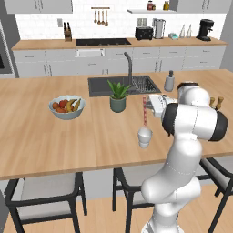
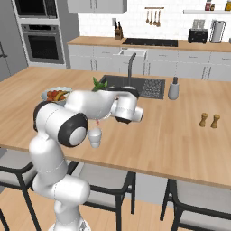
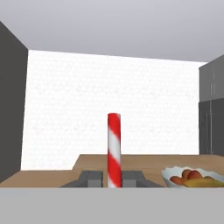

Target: Take a straw from the drawer in front and place it inside the glass cup on the dining counter.

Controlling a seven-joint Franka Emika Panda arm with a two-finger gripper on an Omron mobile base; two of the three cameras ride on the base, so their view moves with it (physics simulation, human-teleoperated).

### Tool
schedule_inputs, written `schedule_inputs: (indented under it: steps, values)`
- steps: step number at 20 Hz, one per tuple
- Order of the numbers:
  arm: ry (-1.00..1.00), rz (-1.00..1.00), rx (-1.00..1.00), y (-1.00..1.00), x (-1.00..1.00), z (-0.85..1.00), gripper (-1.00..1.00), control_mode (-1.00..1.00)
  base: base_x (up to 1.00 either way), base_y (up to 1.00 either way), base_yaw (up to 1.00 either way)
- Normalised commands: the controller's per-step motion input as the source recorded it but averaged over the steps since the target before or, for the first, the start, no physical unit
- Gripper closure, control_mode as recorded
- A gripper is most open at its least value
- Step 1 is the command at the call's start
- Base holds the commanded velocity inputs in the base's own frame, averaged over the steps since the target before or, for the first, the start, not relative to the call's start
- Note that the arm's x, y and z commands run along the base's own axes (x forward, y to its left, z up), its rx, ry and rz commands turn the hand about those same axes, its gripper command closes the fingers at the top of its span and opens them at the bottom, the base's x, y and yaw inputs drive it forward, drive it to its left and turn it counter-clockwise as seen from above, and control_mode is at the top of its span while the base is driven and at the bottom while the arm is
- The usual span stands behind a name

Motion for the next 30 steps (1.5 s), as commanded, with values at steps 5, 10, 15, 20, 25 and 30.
schedule_inputs:
  steps: [5,10,15,20,25,30]
  values:
    - [0.00,0.00,0.00,0.01,-0.34,0.06,1.00,-1.00,0.00,0.00,0.00]
    - [0.04,0.00,0.02,0.01,-0.45,-0.10,1.00,-1.00,0.00,0.00,0.00]
    - [0.08,0.00,0.02,0.07,-0.26,-0.06,1.00,-1.00,0.00,0.00,0.00]
    - [0.11,0.00,0.00,0.02,0.04,-0.01,1.00,-1.00,0.00,0.00,0.00]
    - [0.10,0.02,0.01,0.00,0.23,-0.08,1.00,-1.00,0.00,0.00,0.00]
    - [0.04,0.04,0.01,0.00,0.16,-0.21,1.00,-1.00,0.00,0.00,0.00]
